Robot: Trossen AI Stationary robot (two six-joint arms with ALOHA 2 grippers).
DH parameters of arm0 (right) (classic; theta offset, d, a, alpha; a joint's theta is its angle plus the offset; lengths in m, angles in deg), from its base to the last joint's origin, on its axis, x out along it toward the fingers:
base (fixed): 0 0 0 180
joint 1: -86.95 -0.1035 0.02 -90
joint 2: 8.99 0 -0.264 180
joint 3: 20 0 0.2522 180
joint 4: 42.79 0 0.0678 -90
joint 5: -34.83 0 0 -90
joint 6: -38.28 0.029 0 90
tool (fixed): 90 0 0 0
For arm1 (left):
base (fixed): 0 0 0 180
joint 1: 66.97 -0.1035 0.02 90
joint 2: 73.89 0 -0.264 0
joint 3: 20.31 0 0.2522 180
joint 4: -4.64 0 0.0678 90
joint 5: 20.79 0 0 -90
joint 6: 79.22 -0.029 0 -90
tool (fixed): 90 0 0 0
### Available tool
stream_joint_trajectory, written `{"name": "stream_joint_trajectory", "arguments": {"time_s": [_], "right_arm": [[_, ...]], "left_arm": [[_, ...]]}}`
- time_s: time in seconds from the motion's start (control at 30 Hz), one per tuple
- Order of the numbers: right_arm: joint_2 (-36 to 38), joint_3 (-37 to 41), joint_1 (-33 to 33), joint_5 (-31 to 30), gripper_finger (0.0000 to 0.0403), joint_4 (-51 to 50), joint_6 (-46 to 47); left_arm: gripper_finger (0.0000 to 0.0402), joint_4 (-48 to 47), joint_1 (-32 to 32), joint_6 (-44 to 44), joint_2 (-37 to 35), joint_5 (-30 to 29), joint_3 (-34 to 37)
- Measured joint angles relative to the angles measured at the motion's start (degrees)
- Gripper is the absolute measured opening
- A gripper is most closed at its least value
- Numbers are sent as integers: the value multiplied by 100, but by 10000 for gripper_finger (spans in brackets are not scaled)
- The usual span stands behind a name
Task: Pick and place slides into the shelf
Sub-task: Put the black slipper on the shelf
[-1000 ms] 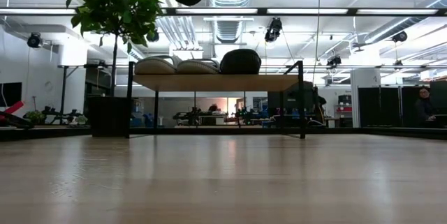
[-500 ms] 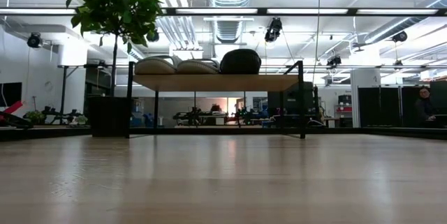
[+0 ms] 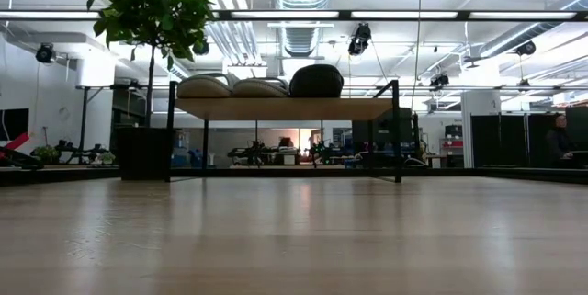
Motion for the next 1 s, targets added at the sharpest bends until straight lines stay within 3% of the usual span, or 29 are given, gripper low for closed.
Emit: {"name": "stream_joint_trajectory", "arguments": {"time_s": [0.2,0.4,0.57,0.73,1.0], "right_arm": [[-48,0,168,62,255,-8,-45],[-49,0,535,1234,256,138,87],[-45,0,931,1438,256,206,333],[-100,-2,1263,2350,255,218,758],[-211,0,1310,2353,254,-38,811]], "left_arm": [[0,43,0,101,36,234,-41],[0,44,0,225,36,255,-42],[0,44,-5,248,36,384,-42],[0,48,-15,252,36,444,-53],[0,40,-77,226,36,345,-53]]}}
